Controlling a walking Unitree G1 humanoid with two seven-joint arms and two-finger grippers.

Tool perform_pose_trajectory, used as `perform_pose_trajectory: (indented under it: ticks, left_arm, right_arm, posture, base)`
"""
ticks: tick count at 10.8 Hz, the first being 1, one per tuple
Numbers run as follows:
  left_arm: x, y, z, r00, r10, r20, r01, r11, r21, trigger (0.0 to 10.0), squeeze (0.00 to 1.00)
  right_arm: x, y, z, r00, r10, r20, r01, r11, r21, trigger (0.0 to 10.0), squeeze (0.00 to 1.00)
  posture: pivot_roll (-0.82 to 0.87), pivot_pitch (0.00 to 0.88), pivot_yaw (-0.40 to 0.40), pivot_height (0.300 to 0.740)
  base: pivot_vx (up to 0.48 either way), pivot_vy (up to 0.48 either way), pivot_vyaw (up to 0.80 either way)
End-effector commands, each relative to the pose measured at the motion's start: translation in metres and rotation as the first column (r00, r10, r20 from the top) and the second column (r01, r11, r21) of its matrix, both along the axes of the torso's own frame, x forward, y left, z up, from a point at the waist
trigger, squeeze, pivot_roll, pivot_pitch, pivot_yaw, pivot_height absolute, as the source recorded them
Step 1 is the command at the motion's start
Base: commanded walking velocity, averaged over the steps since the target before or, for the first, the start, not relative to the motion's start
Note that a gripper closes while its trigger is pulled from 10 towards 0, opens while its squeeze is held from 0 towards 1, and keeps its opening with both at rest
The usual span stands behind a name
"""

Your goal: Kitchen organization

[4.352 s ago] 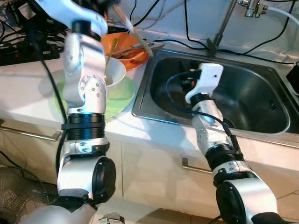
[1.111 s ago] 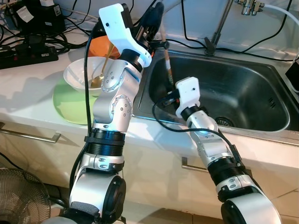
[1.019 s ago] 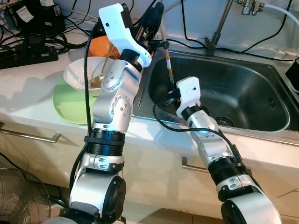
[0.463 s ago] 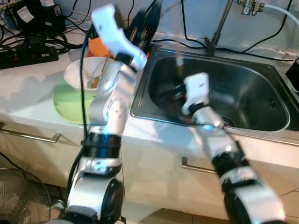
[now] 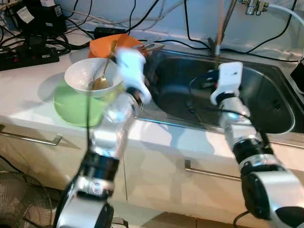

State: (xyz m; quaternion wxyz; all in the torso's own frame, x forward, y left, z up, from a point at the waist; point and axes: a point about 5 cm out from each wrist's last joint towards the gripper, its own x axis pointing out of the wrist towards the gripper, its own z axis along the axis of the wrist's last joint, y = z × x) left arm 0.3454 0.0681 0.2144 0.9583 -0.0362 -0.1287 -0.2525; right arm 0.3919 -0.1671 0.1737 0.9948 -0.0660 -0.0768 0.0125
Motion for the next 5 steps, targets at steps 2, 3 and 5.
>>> perform_pose_trajectory:
  ticks: [2, 3, 5]
  left_arm:
    - [-0.005, -0.003, -0.021, 1.000, -0.014, -0.026, 0.016, 0.997, 0.075, 10.0, 0.00]
    - [-0.006, -0.001, -0.034, 0.999, -0.005, -0.050, 0.010, 0.994, 0.105, 10.0, 0.00]
    - [-0.010, 0.002, -0.049, 0.996, 0.001, -0.090, 0.011, 0.991, 0.136, 10.0, 0.00]
  right_arm:
    - [0.004, -0.014, 0.000, 0.998, -0.055, -0.042, 0.057, 0.997, 0.046, 10.0, 0.00]
    - [0.004, -0.016, -0.007, 0.993, -0.061, -0.097, 0.065, 0.997, 0.045, 10.0, 0.00]
    - [0.004, -0.012, -0.020, 0.980, -0.039, -0.194, 0.044, 0.999, 0.018, 10.0, 0.00]
  posture:
    - [0.07, 0.000, -0.036, 0.740]
    - [0.07, 0.000, -0.037, 0.740]
    - [0.07, 0.000, -0.039, 0.740]
  base:
    - [0.000, 0.000, 0.00]
    - [0.000, 0.000, 0.00]
    - [0.000, 0.000, 0.00]
